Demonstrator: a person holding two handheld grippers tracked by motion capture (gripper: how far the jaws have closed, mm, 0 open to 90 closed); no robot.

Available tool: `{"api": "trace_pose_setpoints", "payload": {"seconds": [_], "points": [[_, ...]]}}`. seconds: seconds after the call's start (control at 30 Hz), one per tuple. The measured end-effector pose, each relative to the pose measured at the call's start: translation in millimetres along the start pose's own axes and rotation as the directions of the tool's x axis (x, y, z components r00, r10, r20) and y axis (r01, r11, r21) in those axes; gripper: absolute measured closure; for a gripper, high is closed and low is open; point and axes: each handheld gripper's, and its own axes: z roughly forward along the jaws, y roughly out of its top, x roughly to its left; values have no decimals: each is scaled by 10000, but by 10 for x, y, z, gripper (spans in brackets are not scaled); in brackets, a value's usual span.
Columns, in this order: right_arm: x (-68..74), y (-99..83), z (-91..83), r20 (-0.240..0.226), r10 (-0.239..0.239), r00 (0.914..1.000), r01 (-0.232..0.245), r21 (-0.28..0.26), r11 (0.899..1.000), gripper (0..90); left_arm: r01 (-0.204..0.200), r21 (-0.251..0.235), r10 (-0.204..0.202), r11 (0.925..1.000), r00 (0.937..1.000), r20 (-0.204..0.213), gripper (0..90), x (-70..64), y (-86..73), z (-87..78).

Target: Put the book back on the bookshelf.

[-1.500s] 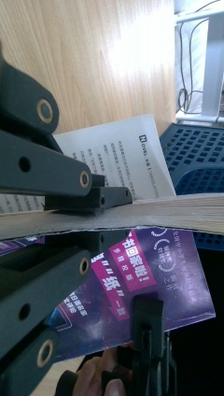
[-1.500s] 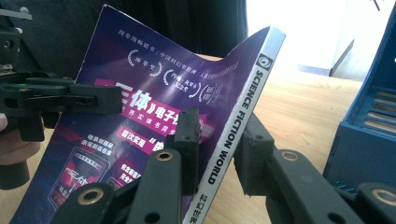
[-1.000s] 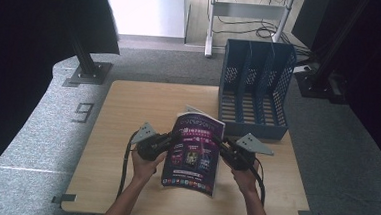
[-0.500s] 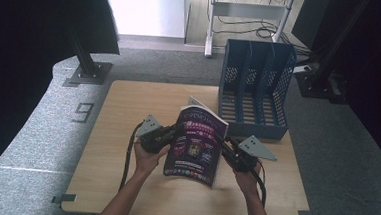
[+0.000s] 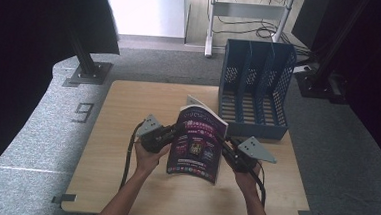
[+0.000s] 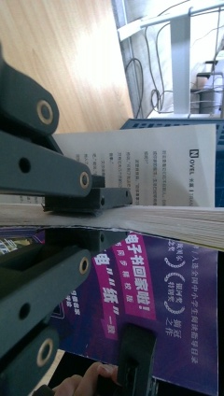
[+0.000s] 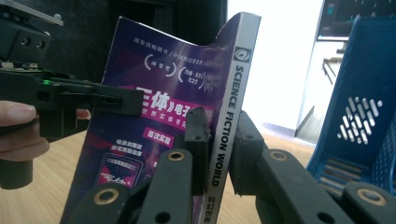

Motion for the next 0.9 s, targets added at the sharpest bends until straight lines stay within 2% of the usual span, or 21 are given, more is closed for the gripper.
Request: {"api": "trace_pose_setpoints", "payload": {"seconds": [0.13,0.2,0.33,0.47,0.5,0.53,0.57,0.6,0.67,0.7,0.9], "points": [[1,5,-25,-88,-124,9999,124,-49,9999,796,7,-49,-7,10000,10000,-60,833,1,-13,-5],[-15,2,-30,-167,1,9999,-2,-68,10000,798,48,-134,-49,9999,10000,-30,823,3,-25,-22],[-33,1,-44,-369,114,9993,-117,-69,9999,801,50,-157,-50,9999,10000,-33,786,16,-38,-50],[-24,9,-62,-524,-18,9986,16,-50,10000,801,95,-184,-97,9998,9999,-117,718,31,-63,-62],[-21,16,-74,-624,-75,9980,72,-45,10000,800,33,-115,-36,9999,9996,-274,639,34,-73,-57],[-20,19,-77,-649,-87,9979,85,-23,10000,800,33,-115,-36,9999,9996,-274,602,34,-73,-57],[-20,19,-77,-649,-87,9979,85,-23,10000,800,-26,-45,24,10000,9991,-412,602,34,-76,-52],[-9,27,-85,-720,-167,9973,169,18,9999,800,-85,56,88,9999,9987,-505,513,40,-81,-39],[-4,29,-87,-743,-187,9971,190,22,9998,800,-38,197,50,9998,9982,-600,486,51,-89,-13],[9,31,-91,-858,-266,9960,273,70,9996,801,-2,376,27,9993,9979,-649,411,64,-92,14],[47,32,-94,-997,-567,9934,582,124,9982,802,6,606,38,9982,9974,-723,317,79,-87,76]]}}
